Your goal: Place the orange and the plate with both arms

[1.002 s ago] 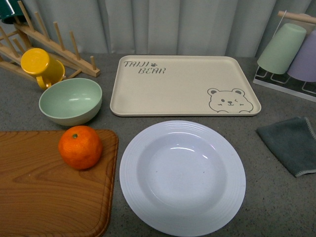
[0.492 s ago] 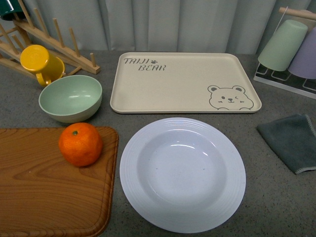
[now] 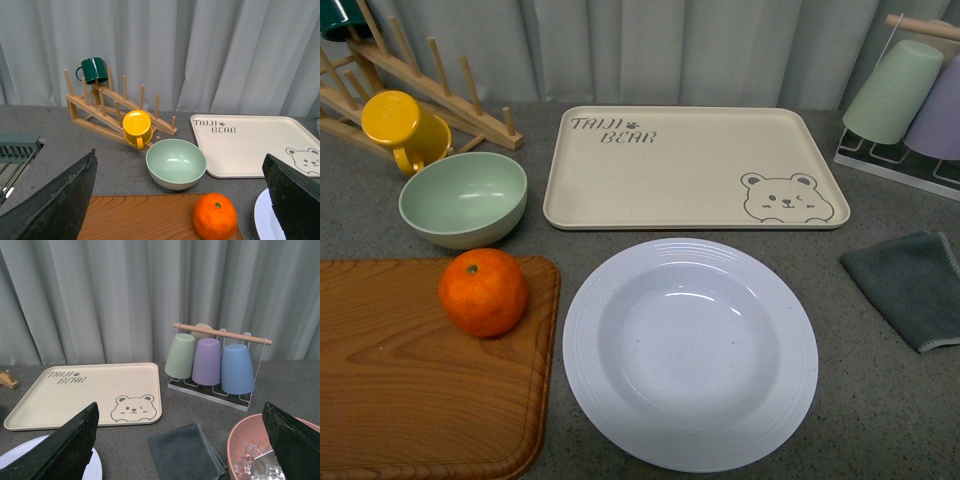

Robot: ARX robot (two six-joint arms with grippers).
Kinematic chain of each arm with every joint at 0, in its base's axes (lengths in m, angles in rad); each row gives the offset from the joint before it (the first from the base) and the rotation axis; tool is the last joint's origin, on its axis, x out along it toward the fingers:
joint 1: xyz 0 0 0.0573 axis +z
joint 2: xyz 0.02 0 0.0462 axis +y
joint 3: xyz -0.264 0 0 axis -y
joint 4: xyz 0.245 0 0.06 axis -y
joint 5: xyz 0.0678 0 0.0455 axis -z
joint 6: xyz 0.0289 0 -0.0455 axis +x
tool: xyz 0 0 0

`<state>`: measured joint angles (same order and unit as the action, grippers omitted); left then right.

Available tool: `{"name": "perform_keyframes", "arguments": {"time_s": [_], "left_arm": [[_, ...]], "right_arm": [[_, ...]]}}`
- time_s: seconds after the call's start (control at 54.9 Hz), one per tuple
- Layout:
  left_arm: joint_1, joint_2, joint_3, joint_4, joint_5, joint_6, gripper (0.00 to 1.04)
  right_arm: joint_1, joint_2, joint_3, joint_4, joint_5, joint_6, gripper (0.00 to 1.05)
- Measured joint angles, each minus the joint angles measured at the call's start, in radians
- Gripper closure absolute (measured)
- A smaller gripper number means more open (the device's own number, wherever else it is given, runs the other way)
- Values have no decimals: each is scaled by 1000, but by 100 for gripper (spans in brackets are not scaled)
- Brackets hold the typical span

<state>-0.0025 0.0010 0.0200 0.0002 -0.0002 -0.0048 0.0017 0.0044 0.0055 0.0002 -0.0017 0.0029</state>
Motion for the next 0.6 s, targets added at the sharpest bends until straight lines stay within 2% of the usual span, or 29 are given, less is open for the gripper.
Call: {"name": "perform_keyframes", "arguments": {"time_s": [0.601], "left_arm": [[0, 0, 0, 0, 0, 0, 6]], "right_arm": [[0, 0, 0, 0, 0, 0, 9]]}}
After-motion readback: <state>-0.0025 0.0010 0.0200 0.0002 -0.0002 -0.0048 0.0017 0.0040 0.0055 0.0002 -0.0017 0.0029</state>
